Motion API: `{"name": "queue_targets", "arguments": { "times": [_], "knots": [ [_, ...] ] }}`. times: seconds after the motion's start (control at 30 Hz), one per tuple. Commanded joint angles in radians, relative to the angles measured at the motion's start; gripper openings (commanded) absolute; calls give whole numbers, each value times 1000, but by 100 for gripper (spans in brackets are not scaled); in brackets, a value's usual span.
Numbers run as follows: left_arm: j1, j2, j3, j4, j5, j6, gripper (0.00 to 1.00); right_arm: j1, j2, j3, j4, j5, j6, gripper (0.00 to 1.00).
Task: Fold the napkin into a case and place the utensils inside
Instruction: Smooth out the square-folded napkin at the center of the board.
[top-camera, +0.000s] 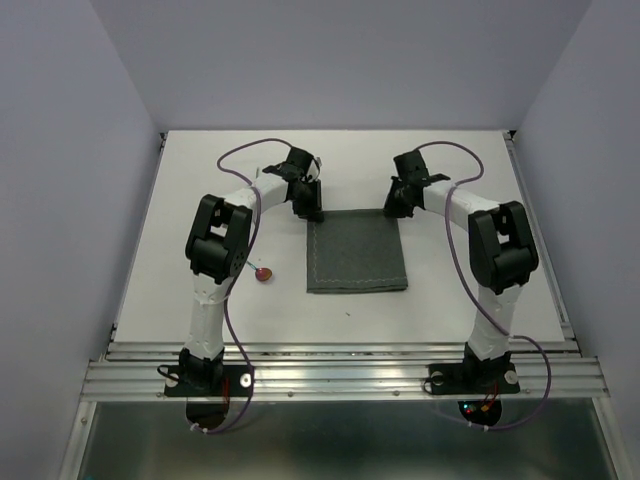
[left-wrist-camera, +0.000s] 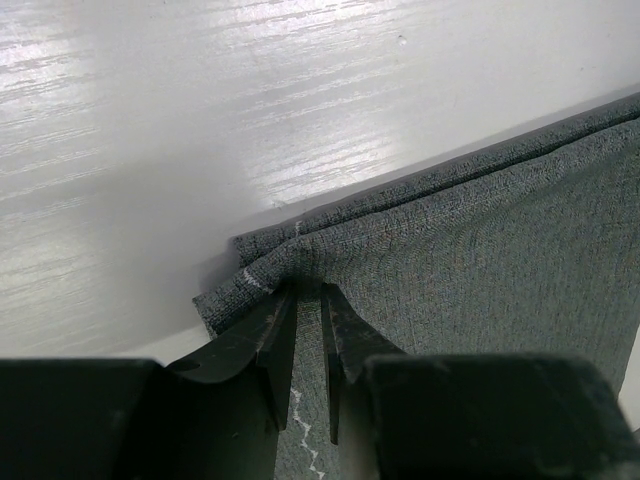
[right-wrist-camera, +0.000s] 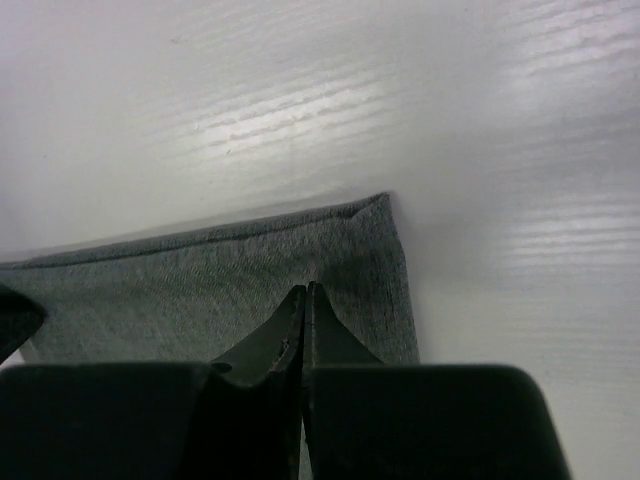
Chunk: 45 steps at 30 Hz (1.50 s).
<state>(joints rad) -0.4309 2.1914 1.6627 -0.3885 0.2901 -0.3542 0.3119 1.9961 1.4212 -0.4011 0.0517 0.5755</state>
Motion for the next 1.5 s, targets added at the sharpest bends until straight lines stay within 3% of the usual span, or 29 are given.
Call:
{"name": "queue_targets", "arguments": {
  "times": [0.0,0.4,0.6,0.8,1.03,1.2,1.47],
  "knots": [
    [4,-5,-18,-66,-31,43,28,33,-187,-65,8,-19,-5,1],
    [4,-15,-31,-53,-25,38,28,87,-493,-617,107,-109,158,1],
    [4,-21,-43,-47,-26,32,28,121,-568,-596,-37,51,119,1],
    [3,-28,-43,-44,-25,27,28,141,-666,-582,-82,5,116,1],
    [3,-32,-32,-52,-25,27,28,171,-599,-679,16,-87,145,1],
    [0,-36,-24,-59,-19,34,28,208,-551,-679,-37,2,155,1],
    [-5,-36,2,-79,-25,43,28,217,-689,-643,-70,45,153,1]
  ]
}}
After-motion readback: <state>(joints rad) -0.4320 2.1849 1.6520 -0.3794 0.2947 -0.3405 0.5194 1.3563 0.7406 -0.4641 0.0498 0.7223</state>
